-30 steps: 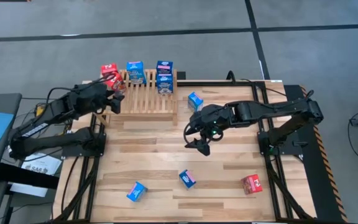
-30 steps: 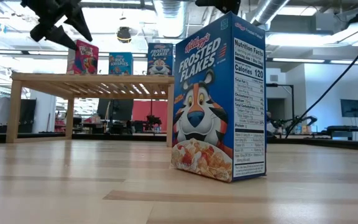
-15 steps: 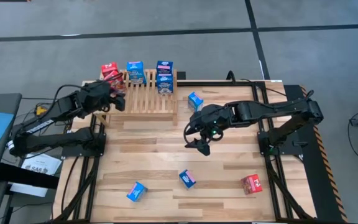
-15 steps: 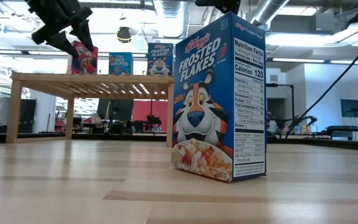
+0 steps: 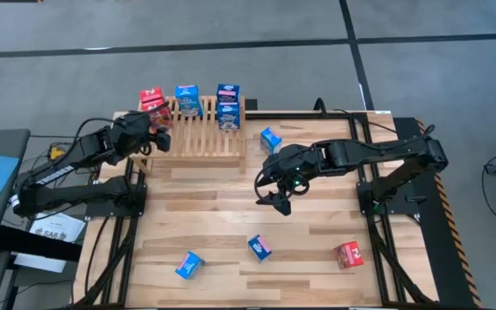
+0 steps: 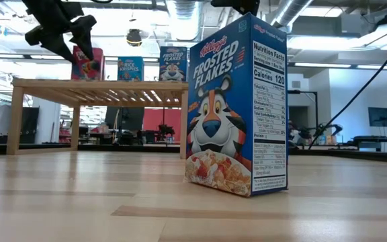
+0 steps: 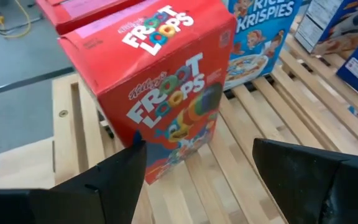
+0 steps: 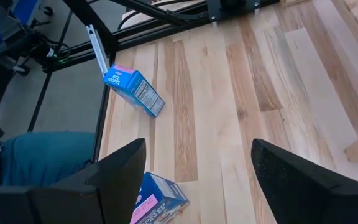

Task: Stack cereal on shelf
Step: Put the top red cereal box the aligned with the other red cereal box on the shelf

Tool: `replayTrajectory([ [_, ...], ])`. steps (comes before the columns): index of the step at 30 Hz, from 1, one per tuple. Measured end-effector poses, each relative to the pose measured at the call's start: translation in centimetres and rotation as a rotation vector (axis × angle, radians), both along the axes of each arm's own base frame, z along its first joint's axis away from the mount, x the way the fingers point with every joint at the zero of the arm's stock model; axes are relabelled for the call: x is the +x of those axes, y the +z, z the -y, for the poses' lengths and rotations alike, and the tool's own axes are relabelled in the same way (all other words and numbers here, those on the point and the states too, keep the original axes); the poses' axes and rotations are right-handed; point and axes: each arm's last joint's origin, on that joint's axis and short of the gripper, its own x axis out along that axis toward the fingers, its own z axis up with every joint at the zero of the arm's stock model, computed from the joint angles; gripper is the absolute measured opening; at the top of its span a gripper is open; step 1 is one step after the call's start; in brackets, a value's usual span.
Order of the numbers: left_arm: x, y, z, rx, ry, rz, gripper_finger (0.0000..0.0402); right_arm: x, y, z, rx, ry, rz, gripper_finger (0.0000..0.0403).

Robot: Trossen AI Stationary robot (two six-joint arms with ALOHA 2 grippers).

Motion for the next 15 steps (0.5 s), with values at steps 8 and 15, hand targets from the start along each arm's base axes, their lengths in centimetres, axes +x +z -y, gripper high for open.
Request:
replayTrajectory([
  [8, -0.06, 0.03, -0.04, 0.019, 0.012, -0.023, 0.0283, 0.0, 0.0, 0.0, 0.0, 0.0, 0.0, 0.0317],
  [15, -0.42, 0.23, 0.25, 0.024, -0.036, -0.022, 0.0283, 0.0, 0.0, 0.0, 0.0, -0.001, 0.0, 0.0317],
])
